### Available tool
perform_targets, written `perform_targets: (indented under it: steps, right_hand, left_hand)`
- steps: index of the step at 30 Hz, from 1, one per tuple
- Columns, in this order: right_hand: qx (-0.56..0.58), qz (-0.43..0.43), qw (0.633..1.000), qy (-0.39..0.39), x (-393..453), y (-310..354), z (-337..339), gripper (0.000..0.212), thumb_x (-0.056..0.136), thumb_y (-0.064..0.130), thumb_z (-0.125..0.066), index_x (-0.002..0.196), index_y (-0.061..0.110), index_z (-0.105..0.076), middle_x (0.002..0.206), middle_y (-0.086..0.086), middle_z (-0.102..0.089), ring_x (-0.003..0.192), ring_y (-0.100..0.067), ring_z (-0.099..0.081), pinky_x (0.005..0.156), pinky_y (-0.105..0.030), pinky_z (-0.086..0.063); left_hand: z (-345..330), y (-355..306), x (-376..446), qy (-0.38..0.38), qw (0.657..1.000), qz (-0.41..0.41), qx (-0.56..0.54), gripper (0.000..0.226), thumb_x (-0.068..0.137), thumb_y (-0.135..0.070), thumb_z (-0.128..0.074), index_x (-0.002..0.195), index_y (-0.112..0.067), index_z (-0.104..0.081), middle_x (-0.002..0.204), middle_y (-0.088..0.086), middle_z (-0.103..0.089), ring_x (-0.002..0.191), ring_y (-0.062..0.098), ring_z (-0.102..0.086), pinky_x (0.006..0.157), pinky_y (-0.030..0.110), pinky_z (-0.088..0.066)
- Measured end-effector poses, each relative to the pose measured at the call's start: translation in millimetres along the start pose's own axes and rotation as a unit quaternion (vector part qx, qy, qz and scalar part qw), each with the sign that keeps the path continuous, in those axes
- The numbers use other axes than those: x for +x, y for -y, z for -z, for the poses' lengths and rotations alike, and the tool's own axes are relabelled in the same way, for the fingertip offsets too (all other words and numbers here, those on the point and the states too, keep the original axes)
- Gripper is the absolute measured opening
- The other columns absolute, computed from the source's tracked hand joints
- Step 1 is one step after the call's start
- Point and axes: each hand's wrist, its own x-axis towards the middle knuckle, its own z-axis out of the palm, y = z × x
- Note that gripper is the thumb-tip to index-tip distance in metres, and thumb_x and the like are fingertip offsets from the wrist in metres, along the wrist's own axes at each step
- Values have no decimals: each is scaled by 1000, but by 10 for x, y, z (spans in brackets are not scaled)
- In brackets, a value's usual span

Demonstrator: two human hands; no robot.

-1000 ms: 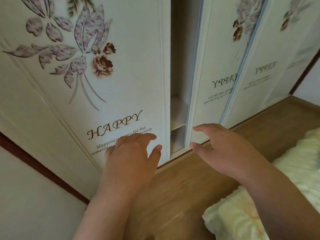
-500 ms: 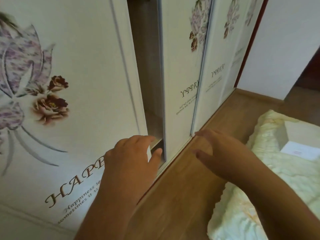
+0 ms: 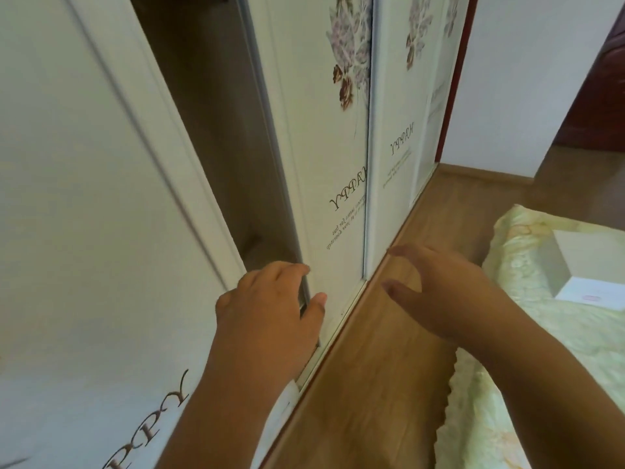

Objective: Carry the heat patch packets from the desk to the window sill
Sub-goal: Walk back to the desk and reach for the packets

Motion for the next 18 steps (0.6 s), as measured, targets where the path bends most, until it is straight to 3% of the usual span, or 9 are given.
perform_targets:
  steps: [6,18]
  right_hand:
    - [-2,-11,1000,-28,745,-165,292,61,96,59,-57,152,39,-44,156,10,-52,140,-19,-53,116,-44,-46]
    - [6,-151,984,-98,1539,-449,707,59,96,57,-60,150,38,-46,153,11,-54,131,-16,-60,109,-33,-47]
  left_hand:
    - [15,-304,860,-5,1000,-27,-14,54,98,-66,-37,148,-45,-35,156,-18,-38,144,12,-36,116,43,-35]
    - [20,-866,2403,14,984,-178,-21,56,97,-67,-36,149,-45,-33,156,-17,-39,142,12,-38,115,41,-36]
